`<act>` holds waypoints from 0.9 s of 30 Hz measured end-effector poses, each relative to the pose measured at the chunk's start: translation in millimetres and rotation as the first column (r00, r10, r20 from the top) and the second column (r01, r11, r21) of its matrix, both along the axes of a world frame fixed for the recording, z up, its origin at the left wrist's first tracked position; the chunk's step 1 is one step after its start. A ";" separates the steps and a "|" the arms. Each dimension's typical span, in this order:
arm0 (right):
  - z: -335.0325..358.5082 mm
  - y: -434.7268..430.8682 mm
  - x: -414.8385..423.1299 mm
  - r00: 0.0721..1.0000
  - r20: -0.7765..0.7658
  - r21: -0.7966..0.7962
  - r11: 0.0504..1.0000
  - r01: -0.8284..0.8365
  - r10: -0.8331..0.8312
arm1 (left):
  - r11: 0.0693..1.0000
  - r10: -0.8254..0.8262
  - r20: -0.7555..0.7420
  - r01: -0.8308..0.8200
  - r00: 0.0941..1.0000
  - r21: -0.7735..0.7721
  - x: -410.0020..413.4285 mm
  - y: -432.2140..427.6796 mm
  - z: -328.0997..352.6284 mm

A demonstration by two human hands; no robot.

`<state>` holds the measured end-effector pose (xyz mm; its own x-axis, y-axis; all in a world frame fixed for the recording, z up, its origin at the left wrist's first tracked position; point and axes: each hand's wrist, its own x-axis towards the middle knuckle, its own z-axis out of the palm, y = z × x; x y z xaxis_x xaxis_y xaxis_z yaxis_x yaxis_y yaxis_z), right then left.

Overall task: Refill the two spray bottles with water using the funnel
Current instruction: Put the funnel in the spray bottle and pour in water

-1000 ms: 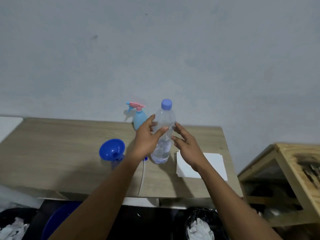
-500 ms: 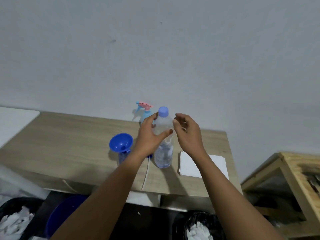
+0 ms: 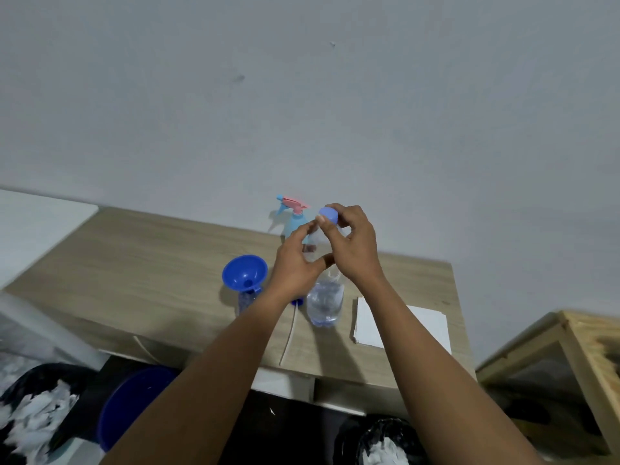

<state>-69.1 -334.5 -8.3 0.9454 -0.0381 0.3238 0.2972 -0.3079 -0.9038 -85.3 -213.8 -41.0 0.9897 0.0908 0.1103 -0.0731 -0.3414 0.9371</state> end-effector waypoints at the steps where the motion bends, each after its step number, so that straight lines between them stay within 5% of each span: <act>1: 0.2 -2.9 1.2 0.999 -0.011 -0.010 0.999 -0.041 0.041 | 1.000 0.002 0.001 -0.002 1.000 0.008 0.1 -0.4 -0.2; 8: 2.9 4.1 1.2 0.999 -0.004 0.067 0.997 0.043 -0.043 | 1.000 -0.007 -0.007 0.007 1.000 0.025 1.3 1.8 -2.0; 27: 7.1 -17.8 8.6 0.991 -0.040 -0.175 0.976 -0.131 0.126 | 0.999 -0.019 -0.015 0.019 1.000 0.037 -0.5 1.0 -2.6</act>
